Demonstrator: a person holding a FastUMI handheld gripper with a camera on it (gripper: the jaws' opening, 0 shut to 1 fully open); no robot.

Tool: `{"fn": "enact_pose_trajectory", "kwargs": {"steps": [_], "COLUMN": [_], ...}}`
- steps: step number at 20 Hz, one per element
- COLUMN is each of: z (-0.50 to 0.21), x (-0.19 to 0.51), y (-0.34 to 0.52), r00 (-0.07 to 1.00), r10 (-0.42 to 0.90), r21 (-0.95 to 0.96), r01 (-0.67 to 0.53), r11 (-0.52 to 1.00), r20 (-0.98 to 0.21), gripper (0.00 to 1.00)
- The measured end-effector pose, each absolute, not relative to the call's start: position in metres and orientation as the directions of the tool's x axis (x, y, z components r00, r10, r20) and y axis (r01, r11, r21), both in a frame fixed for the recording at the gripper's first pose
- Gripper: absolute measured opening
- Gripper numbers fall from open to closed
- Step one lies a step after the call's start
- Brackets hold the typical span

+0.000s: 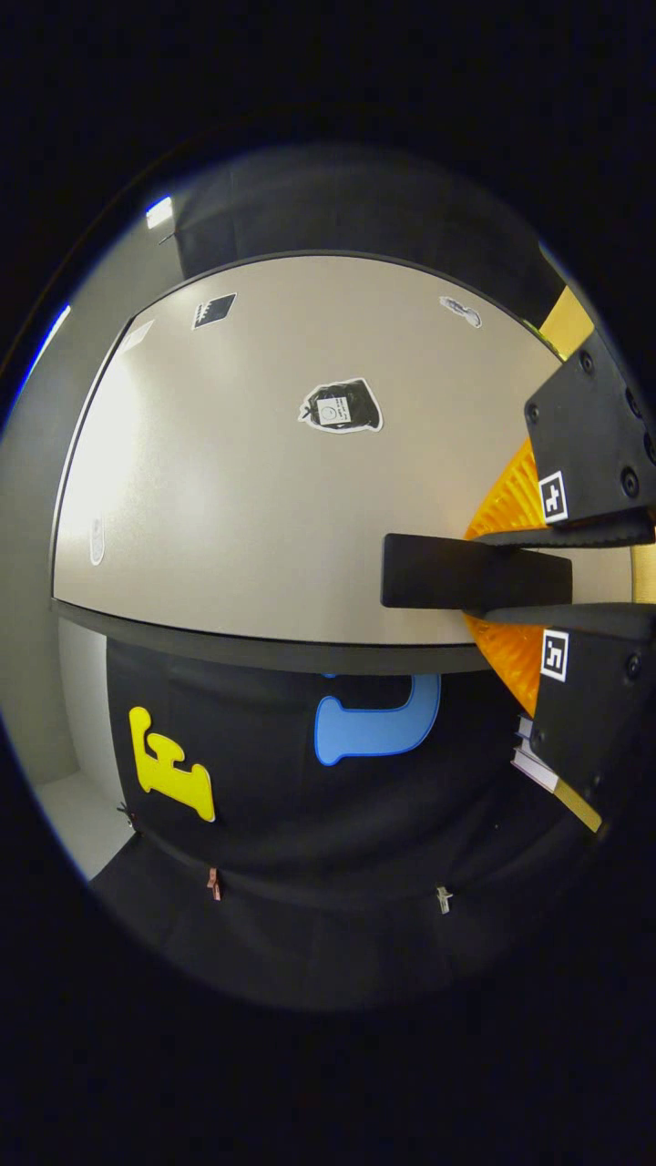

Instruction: Open the shoe cabinet door, grab the shoes and put them into the shoe cabinet, then close the shoe cabinet door.

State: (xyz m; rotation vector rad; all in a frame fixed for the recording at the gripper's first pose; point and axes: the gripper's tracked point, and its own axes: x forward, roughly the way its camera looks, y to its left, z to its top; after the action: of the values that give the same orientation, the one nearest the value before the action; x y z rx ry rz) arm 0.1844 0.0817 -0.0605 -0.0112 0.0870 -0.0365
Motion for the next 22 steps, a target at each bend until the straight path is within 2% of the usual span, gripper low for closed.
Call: {"fn": "enact_pose_trajectory", "kwargs": {"steps": [22], "z": [-0.045], "x": [0.026], "y": [0.016], "r00": [0.966], "r10": [0.236], "r21": [0.054], "r01": [-0.232], "r11": [0.971], "r20": [-0.109], "gripper": [0.27]}}
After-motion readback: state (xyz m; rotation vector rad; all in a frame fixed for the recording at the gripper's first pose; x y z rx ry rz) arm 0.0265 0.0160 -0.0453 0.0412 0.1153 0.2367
